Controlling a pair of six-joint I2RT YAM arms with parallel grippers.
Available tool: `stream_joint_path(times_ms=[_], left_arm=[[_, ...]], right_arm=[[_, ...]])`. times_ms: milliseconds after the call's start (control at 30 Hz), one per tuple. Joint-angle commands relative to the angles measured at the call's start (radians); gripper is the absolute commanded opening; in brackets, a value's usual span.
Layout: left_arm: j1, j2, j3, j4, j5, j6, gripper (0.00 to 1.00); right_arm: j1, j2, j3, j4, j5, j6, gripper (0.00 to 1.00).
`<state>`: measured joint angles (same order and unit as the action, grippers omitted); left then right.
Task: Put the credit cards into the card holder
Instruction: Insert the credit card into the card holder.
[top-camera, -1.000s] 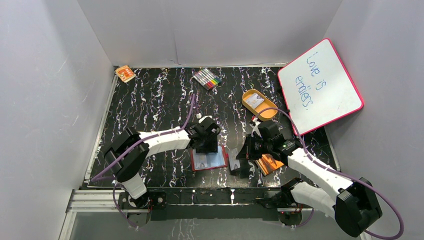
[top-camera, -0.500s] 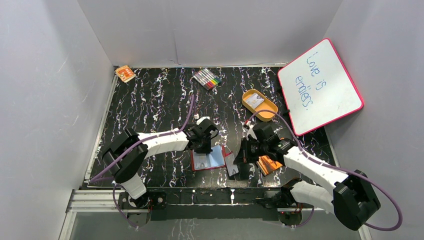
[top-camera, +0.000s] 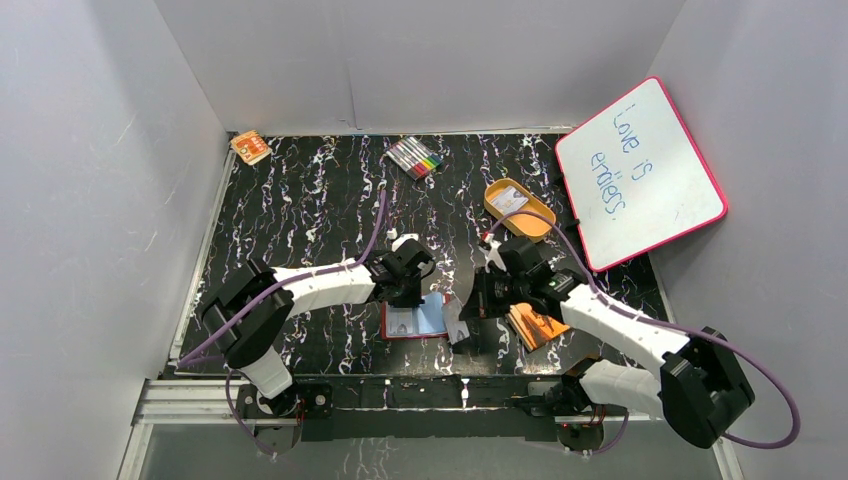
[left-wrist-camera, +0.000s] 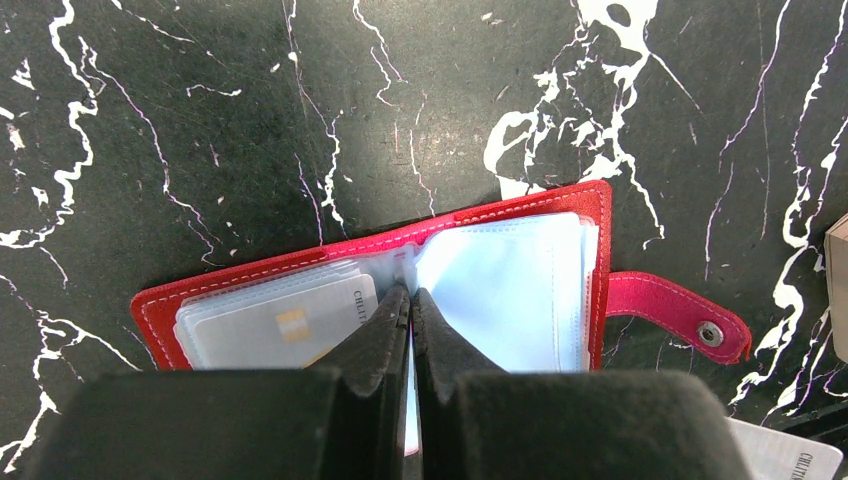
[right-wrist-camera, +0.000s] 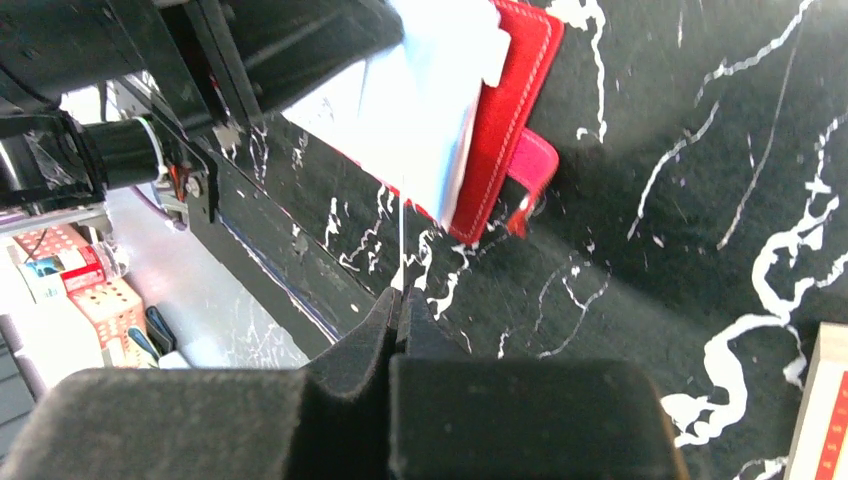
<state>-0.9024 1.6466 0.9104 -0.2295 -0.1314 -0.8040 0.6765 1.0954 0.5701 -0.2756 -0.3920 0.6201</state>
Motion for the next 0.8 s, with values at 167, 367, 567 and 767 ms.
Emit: stream_joint_path(times_ms=[167, 367, 567, 767], left_arm=[[-0.008, 0.030, -0.060, -0.087, 0.001, 0.010, 0.00], [-0.007, 0.028, -0.064, -0.087, 0.000, 0.009, 0.00], [-0.007, 0.026, -0.065, -0.087, -0.001, 0.009, 0.00], [-0.008, 0.021, -0.060, -0.091, 0.002, 0.012, 0.00]], right_arm=[[0.005, 0.104, 0.101, 0.073, -0.018, -0.027, 0.00], [0.005, 0.129, 0.100, 0.078, -0.010, -0.029, 0.00], [0.005, 0.165, 0.106, 0.092, -0.036, -0.037, 0.00], [0.005, 0.197, 0.114, 0.118, -0.085, -0.043, 0.00]])
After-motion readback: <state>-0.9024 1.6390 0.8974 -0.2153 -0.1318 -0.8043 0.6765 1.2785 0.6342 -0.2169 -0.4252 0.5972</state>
